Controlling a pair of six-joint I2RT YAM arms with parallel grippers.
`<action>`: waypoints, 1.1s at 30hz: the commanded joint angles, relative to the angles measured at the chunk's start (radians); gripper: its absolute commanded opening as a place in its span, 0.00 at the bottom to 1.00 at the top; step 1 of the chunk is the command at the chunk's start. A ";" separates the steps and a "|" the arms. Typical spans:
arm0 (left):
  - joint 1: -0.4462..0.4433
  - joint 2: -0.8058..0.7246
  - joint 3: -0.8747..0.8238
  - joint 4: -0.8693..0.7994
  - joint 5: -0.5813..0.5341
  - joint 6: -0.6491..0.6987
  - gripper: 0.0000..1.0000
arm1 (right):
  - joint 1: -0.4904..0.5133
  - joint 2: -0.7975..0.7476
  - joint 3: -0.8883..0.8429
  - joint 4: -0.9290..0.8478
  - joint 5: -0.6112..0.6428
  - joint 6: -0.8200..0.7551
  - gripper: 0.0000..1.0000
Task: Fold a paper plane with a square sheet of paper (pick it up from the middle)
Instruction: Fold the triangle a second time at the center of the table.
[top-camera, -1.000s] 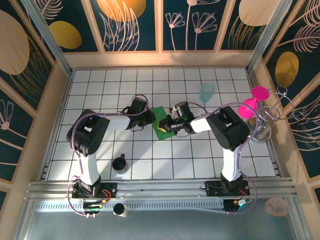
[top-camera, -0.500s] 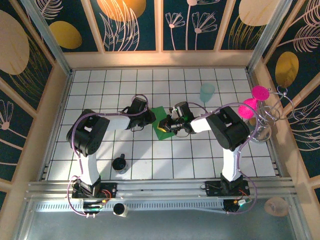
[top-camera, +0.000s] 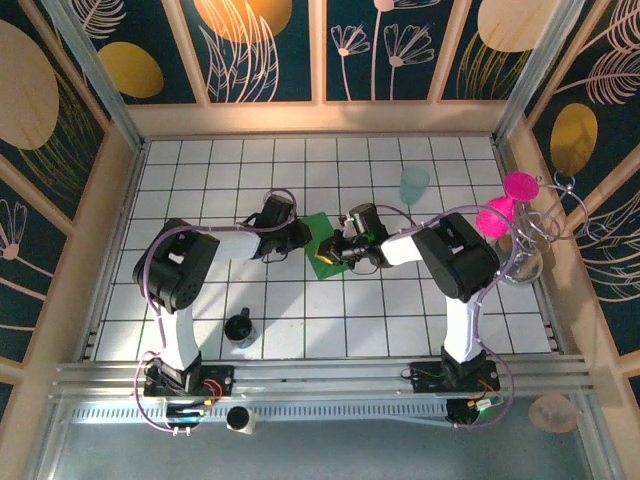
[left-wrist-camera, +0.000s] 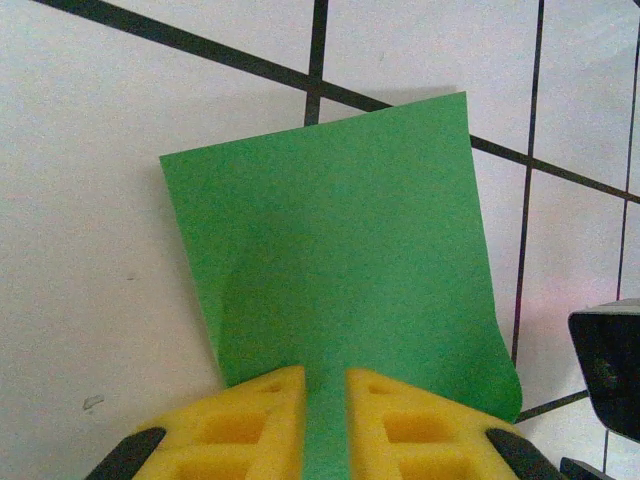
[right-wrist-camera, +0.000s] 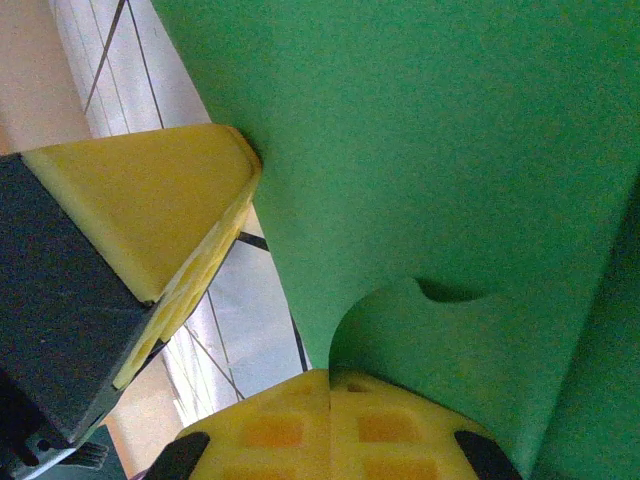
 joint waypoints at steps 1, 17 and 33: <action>0.006 -0.014 0.015 -0.035 0.000 0.004 0.19 | -0.002 0.027 -0.007 -0.034 0.027 -0.002 0.04; 0.029 -0.178 -0.007 -0.049 -0.125 -0.020 0.27 | 0.000 0.042 0.014 -0.072 0.012 -0.014 0.24; 0.046 -0.273 -0.114 -0.017 -0.055 -0.042 0.25 | 0.000 0.030 0.028 -0.111 0.018 -0.034 0.30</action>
